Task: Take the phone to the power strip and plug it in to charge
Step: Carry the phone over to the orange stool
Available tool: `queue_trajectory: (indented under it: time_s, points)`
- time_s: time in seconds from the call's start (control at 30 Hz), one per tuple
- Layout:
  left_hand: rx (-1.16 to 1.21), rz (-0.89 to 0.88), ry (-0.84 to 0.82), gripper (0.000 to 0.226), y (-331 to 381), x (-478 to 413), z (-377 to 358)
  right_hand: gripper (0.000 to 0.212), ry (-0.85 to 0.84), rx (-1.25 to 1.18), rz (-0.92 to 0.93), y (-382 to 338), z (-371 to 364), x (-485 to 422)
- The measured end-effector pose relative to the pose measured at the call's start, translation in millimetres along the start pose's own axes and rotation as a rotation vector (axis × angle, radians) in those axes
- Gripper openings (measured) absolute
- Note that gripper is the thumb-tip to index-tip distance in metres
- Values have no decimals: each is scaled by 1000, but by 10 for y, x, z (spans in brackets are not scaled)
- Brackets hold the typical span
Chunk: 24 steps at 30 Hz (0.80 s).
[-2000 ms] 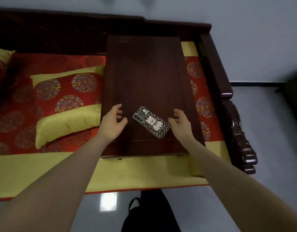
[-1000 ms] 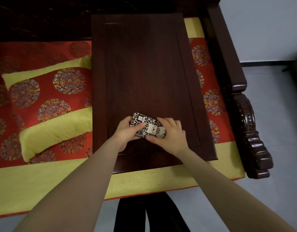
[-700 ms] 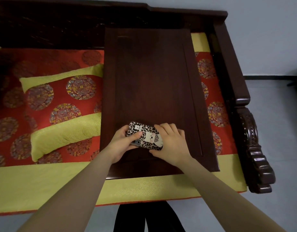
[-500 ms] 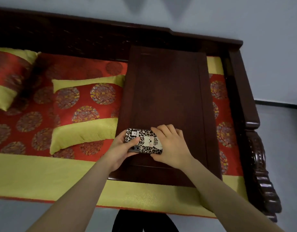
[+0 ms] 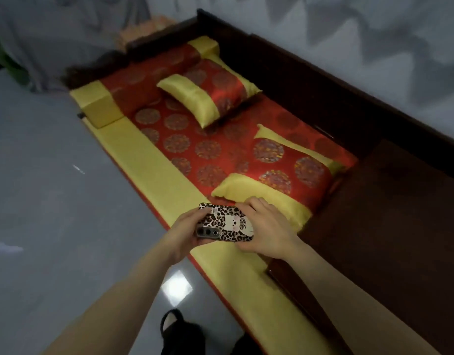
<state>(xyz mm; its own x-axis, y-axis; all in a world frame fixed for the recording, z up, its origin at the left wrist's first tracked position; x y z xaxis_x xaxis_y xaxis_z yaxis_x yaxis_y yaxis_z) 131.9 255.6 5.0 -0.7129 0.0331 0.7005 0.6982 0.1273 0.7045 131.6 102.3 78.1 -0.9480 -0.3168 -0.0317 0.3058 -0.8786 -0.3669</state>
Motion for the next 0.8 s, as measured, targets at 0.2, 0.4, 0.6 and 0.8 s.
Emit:
queue_trajectory:
  time_s: [0.2, 0.4, 0.6, 0.8]
  points:
    - [105, -62, 137, 35, 352, 90, 1631, 87, -54, 57, 215, -1438, -403, -888]
    - [224, -126, 238, 28, 760, 250, 3380, 85, -89, 51, 399, -3066, -830, -1751]
    - [330, -135, 313, 27, 1150, 178, 4714, 76, -101, 80, 544, -4312, -1179, -2625]
    - [346, -148, 396, 37, 1803, -319, 5785, 76, -94, 72, 601, -5068, -1557, -3720]
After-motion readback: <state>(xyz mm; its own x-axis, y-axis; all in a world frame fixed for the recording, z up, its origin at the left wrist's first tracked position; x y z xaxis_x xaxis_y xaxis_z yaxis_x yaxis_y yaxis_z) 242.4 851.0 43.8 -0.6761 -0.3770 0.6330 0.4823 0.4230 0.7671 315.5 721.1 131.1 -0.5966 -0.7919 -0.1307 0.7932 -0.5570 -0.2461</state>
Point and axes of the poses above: each hand's wrist, its own x-axis away from the middle knuckle, its own z-axis out of the back of the hand, y = z × x, the point moved 9 cm from there along -x, towards the middle knuckle, and after that the axes turned 10 degrees about y, right-handed, at the moved point
